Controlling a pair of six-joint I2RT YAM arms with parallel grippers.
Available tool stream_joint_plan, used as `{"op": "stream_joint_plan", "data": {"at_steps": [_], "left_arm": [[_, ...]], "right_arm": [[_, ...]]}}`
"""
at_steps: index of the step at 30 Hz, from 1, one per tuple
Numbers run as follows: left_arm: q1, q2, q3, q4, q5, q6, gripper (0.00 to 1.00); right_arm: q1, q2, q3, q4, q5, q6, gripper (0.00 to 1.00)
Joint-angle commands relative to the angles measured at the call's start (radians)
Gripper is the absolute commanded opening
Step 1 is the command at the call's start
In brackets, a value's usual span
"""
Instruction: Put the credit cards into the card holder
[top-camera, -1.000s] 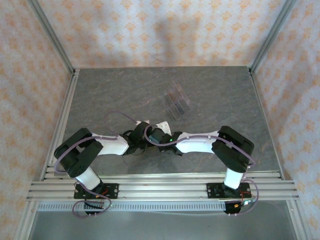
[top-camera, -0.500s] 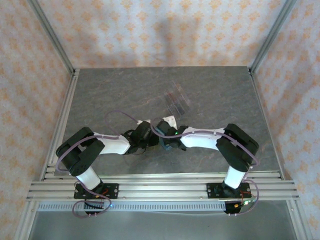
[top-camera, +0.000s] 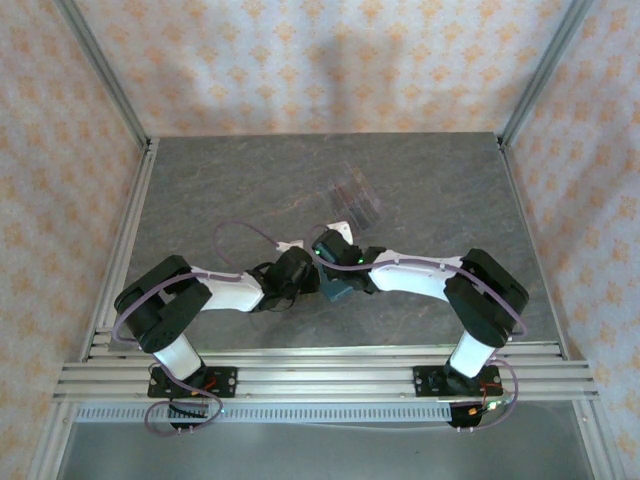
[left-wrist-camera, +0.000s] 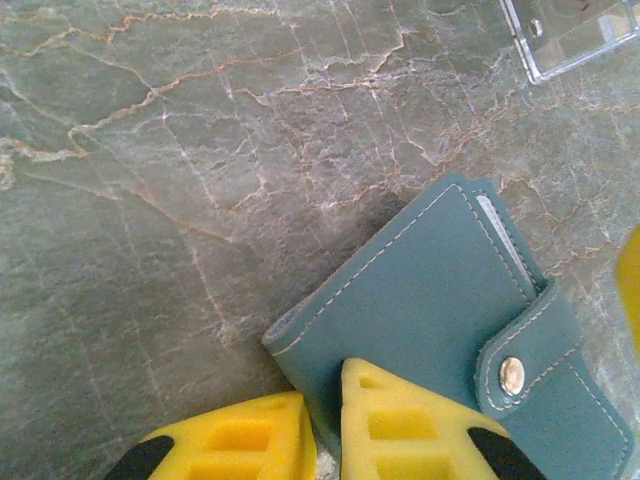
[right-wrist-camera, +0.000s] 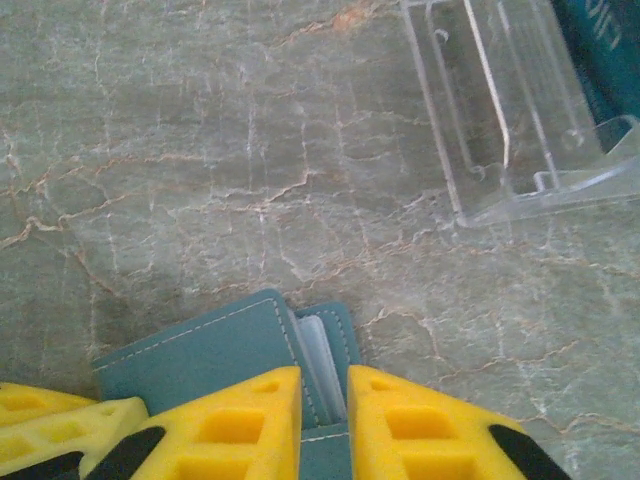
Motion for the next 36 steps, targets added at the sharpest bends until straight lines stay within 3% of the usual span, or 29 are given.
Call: {"op": "stream_joint_plan", "data": {"at_steps": [1, 6, 15, 28, 36], "left_arm": [[0.002, 0.151, -0.047, -0.05, 0.16, -0.018, 0.14], [0.043, 0.069, -0.023, -0.122, 0.174, -0.012, 0.14], [0.099, 0.051, -0.026, -0.145, 0.21, 0.005, 0.14], [0.108, 0.114, -0.034, -0.105, 0.222, 0.007, 0.13], [0.111, 0.129, -0.029, -0.098, 0.227, 0.007, 0.13]], "right_arm": [[0.004, -0.006, -0.02, 0.01, -0.026, -0.011, 0.23], [0.003, 0.024, -0.009, -0.017, -0.045, 0.0, 0.26], [0.003, 0.047, -0.021, -0.013, -0.089, -0.01, 0.43], [0.005, 0.095, -0.029, -0.04, -0.17, -0.001, 0.5], [0.036, 0.104, -0.055, -0.075, -0.106, 0.011, 0.51]]}}
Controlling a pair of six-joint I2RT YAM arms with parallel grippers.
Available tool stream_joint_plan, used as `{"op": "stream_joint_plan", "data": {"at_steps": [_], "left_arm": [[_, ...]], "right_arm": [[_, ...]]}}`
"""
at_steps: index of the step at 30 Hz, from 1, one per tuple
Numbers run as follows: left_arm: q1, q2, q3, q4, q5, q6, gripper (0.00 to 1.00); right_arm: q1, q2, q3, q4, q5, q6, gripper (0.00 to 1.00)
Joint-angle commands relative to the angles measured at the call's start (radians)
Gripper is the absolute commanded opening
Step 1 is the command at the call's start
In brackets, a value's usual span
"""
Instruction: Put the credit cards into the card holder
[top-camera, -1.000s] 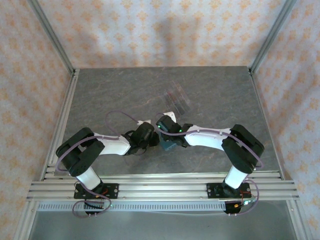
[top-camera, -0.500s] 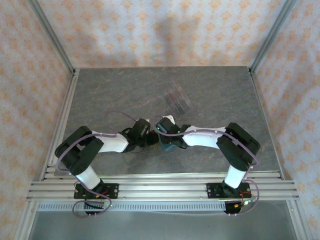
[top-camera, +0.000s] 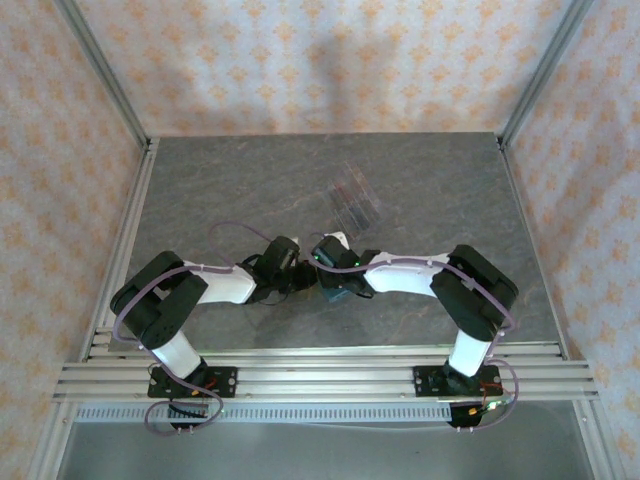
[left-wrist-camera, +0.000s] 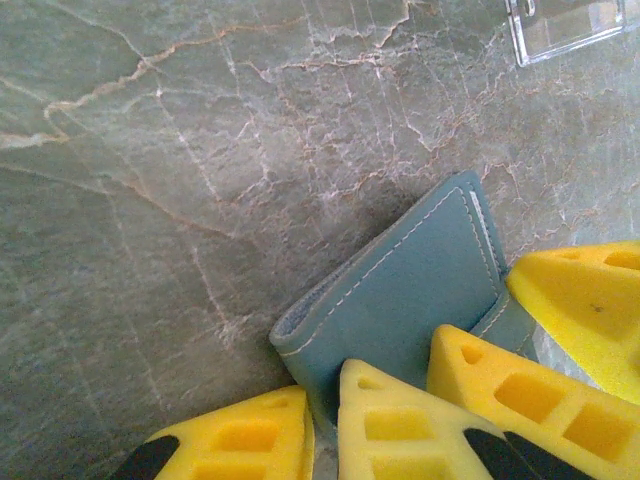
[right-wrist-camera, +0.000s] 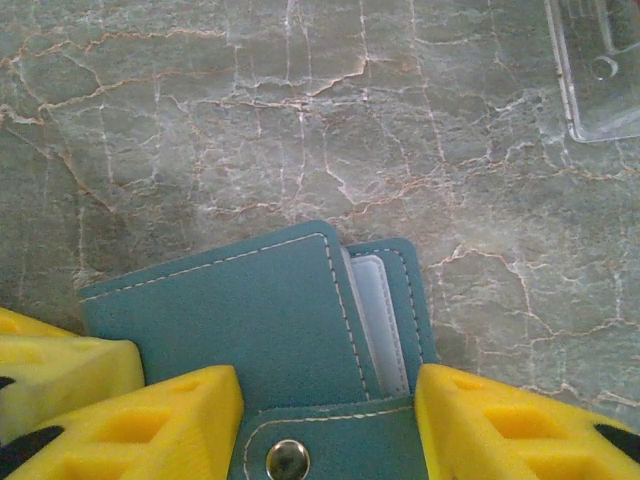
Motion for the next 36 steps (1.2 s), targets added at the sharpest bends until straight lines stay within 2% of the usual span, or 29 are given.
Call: {"op": "stream_joint_plan", "data": {"at_steps": [1, 6, 12, 16, 24, 27, 30, 36], "left_arm": [[-0.008, 0.136, -0.028, -0.09, -0.028, 0.009, 0.13], [-0.005, 0.136, -0.026, -0.091, -0.029, 0.008, 0.13], [-0.002, 0.147, -0.022, -0.099, -0.039, 0.008, 0.13], [-0.002, 0.176, -0.017, -0.101, -0.051, 0.009, 0.13], [-0.002, 0.308, -0.038, -0.04, -0.066, 0.003, 0.12], [-0.002, 0.336, -0.038, -0.024, -0.067, -0.006, 0.11], [-0.002, 0.34, -0.04, -0.024, -0.074, -0.008, 0.11], [-0.002, 0.361, -0.034, -0.029, -0.08, -0.008, 0.1]], "right_arm": [[0.038, 0.044, -0.032, -0.099, 0.024, 0.012, 0.51], [0.077, 0.082, -0.021, -0.139, 0.1, 0.024, 0.47], [0.09, 0.131, -0.011, -0.182, 0.156, 0.047, 0.34], [0.091, 0.128, -0.01, -0.196, 0.187, 0.048, 0.21], [0.091, 0.092, 0.023, -0.261, 0.262, 0.04, 0.11], [0.092, 0.091, 0.036, -0.278, 0.276, 0.041, 0.03], [0.092, 0.086, 0.038, -0.282, 0.282, 0.042, 0.0], [0.092, 0.057, 0.044, -0.296, 0.3, 0.044, 0.0]]}}
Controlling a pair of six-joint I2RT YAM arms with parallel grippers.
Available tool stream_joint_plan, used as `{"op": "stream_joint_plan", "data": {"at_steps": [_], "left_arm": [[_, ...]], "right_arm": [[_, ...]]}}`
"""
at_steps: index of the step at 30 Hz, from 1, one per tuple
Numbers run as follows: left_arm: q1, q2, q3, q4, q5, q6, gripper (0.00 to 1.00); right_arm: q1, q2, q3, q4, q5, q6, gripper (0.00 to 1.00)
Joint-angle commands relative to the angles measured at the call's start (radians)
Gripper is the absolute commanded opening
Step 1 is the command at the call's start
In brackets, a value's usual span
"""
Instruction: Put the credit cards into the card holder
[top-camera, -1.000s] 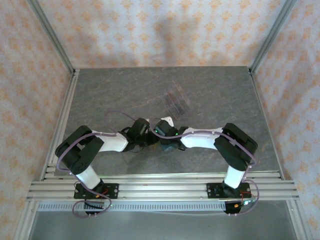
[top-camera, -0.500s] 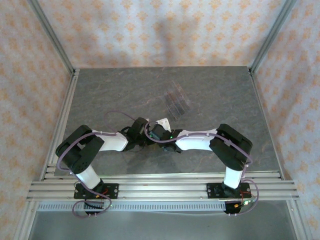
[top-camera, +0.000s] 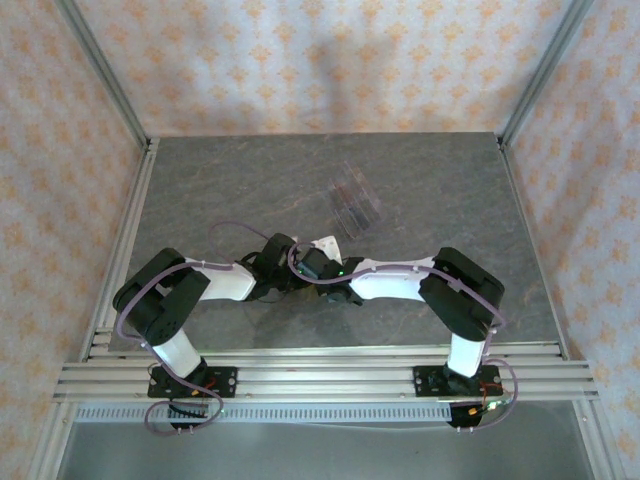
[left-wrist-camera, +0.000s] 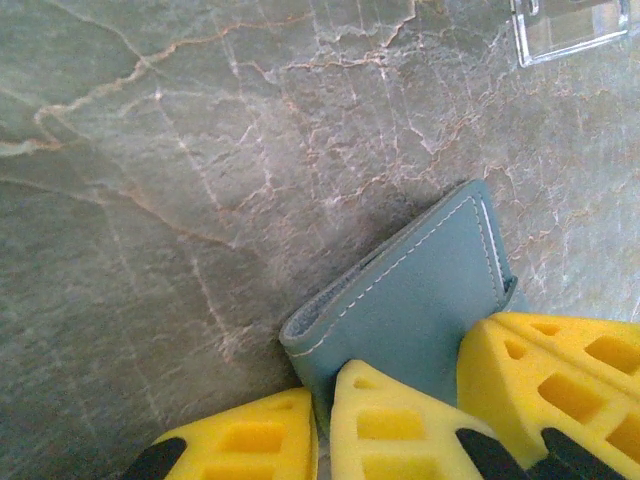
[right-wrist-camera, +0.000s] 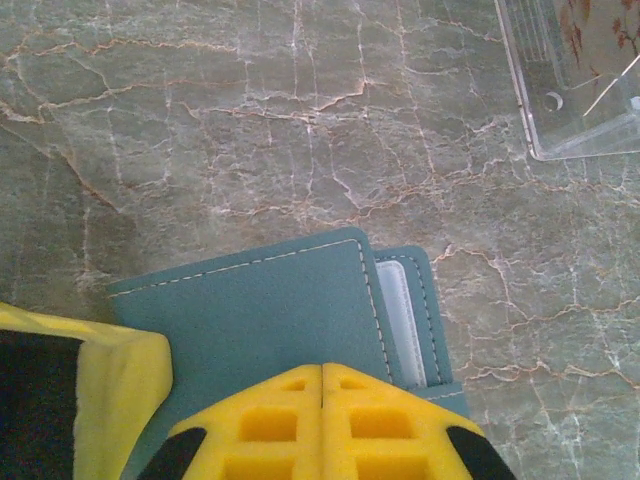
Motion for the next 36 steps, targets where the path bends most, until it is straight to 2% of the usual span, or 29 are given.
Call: {"op": "stream_joint_plan", "data": {"at_steps": [1, 9, 16, 24, 29, 30, 32, 36], "left_arm": [[-0.029, 0.328, -0.043, -0.048, -0.143, 0.001, 0.1], [-0.029, 0.347, -0.04, -0.041, -0.144, 0.003, 0.1], [-0.029, 0.326, -0.042, -0.038, -0.121, 0.023, 0.09], [-0.031, 0.172, 0.077, -0.236, -0.123, 0.105, 0.1], [-0.035, 0.155, 0.16, -0.309, -0.111, 0.131, 0.12], [-0.035, 0.153, 0.168, -0.314, -0.108, 0.132, 0.11], [-0.04, 0.144, 0.172, -0.314, -0.102, 0.132, 0.12], [-0.052, 0.122, 0.165, -0.313, -0.099, 0.13, 0.13]], "right_arm": [[-0.01, -0.008, -0.025, -0.204, 0.079, -0.001, 0.0], [-0.018, -0.136, -0.054, -0.189, 0.12, 0.02, 0.0], [-0.104, -0.265, -0.163, -0.108, 0.046, 0.095, 0.0], [-0.15, -0.444, -0.355, 0.014, -0.057, 0.232, 0.0], [-0.15, -0.556, -0.49, 0.083, -0.064, 0.344, 0.0], [-0.15, -0.576, -0.511, 0.086, -0.048, 0.36, 0.03], [-0.15, -0.607, -0.525, 0.072, -0.017, 0.359, 0.23], [-0.146, -0.663, -0.47, -0.031, 0.059, 0.317, 0.39]]}}
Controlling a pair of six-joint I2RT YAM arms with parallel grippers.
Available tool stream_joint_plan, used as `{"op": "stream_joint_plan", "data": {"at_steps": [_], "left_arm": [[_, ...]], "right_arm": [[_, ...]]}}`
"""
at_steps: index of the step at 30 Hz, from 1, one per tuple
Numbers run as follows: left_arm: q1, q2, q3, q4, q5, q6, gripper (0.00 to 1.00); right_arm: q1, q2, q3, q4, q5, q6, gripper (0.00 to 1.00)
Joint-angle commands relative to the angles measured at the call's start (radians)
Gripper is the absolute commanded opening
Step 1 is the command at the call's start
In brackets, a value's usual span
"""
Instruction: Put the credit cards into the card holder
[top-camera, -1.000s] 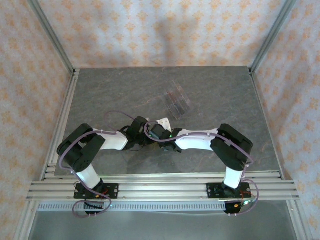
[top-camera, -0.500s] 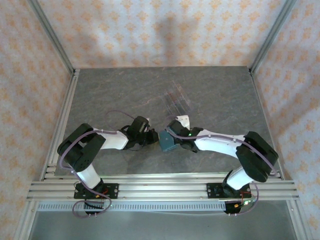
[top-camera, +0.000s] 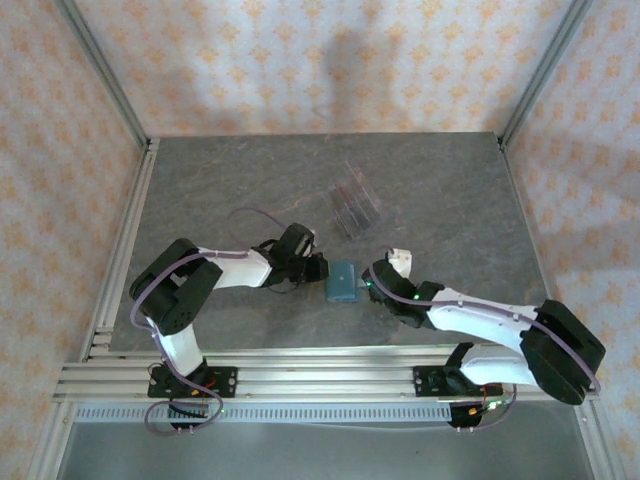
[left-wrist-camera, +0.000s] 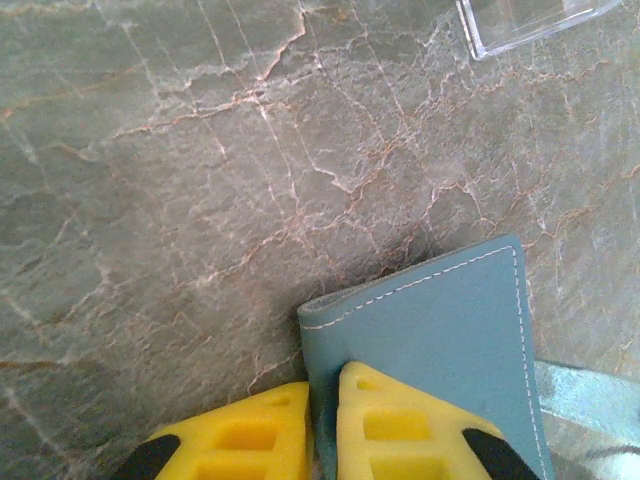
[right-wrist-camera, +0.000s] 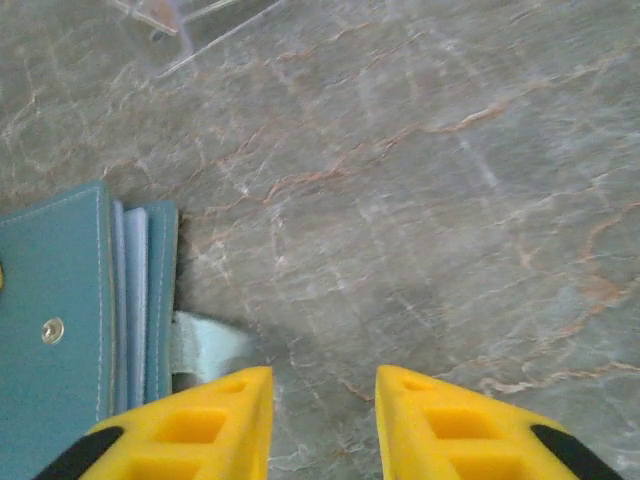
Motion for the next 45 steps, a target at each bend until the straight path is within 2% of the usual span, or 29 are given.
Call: {"op": "stream_joint_plan", "data": {"at_steps": [1, 3, 6, 8, 11, 15, 17, 26, 33, 45], "left_arm": [[-0.019, 0.051, -0.032, -0.134, -0.088, 0.026, 0.13], [-0.026, 0.048, -0.034, -0.136, -0.094, 0.025, 0.13], [-0.035, 0.054, -0.032, -0.139, -0.101, 0.023, 0.13], [-0.041, 0.062, -0.032, -0.14, -0.108, 0.021, 0.13], [-0.045, 0.078, -0.04, -0.126, -0.11, 0.014, 0.13], [-0.05, 0.088, -0.047, -0.121, -0.114, 0.011, 0.12], [-0.053, 0.089, -0.051, -0.118, -0.115, 0.009, 0.12], [-0.053, 0.092, -0.062, -0.105, -0.114, 0.01, 0.12], [-0.054, 0.099, -0.068, -0.09, -0.112, 0.008, 0.12], [-0.054, 0.107, -0.087, -0.066, -0.111, 0.002, 0.12]], "right_arm": [[-0.001, -0.062, 0.047, -0.09, 0.107, -0.011, 0.4], [0.001, -0.074, 0.079, -0.097, 0.097, -0.043, 0.38], [0.0, -0.05, 0.133, -0.052, -0.028, -0.108, 0.24], [0.001, -0.022, 0.164, -0.014, -0.119, -0.132, 0.2], [-0.001, 0.072, 0.219, 0.03, -0.254, -0.166, 0.27], [-0.005, 0.203, 0.289, 0.039, -0.316, -0.178, 0.36], [-0.021, 0.24, 0.287, 0.072, -0.334, -0.17, 0.4], [-0.054, 0.34, 0.293, 0.085, -0.342, -0.164, 0.4], [-0.061, 0.39, 0.28, 0.113, -0.361, -0.148, 0.43], [-0.069, 0.374, 0.261, 0.096, -0.325, -0.143, 0.44]]}}
